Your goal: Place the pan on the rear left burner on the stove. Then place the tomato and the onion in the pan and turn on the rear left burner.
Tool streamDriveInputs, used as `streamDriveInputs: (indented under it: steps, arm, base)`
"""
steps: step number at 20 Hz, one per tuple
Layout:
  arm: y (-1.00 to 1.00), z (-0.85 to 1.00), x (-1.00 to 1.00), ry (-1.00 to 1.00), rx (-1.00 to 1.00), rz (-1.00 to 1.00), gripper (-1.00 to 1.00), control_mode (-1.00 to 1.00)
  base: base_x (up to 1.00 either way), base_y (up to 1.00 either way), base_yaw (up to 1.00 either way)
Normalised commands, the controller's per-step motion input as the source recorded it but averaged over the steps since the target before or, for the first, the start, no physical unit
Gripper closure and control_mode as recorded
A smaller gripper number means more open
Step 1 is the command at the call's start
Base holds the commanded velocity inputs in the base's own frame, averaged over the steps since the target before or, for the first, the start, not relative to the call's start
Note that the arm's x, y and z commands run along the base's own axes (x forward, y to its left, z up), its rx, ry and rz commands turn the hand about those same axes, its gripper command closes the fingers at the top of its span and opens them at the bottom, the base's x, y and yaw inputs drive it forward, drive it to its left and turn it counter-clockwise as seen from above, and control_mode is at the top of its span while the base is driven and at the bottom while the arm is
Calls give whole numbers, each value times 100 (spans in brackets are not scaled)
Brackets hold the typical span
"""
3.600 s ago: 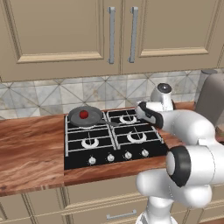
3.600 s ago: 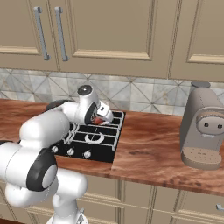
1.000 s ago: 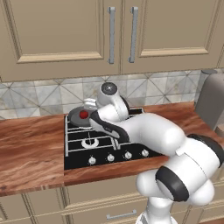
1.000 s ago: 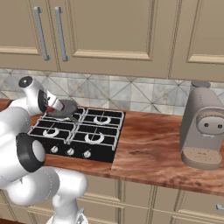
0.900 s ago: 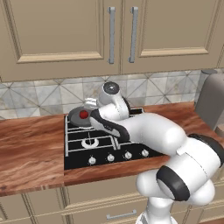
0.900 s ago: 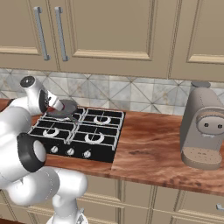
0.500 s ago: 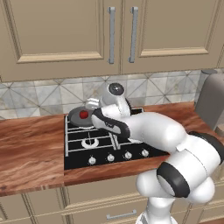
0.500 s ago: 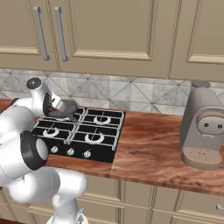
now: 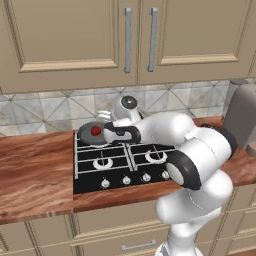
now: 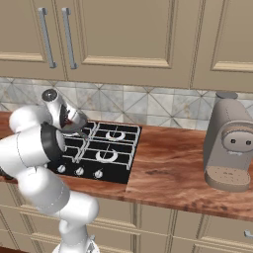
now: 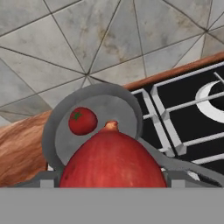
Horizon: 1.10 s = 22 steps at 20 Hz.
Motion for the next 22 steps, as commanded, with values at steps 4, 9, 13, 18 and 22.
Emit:
streamDriveInputs:
  steps: [4,9,13,18,22]
  arm:
    - [26,0,23,1,0,0,100,-100]
    - [18,0,7,0,0,0,100,-100]
    - [12,-7,27,0,-1,0,100,-100]
    - [0,-16,27,0,-3,0,100,-100]
    - [0,-28,30,0,-1,0,100,-100]
  base:
    - [0,0,0]
    - [0,0,0]
    - [0,0,0]
    - [0,0,0]
    - [0,0,0]
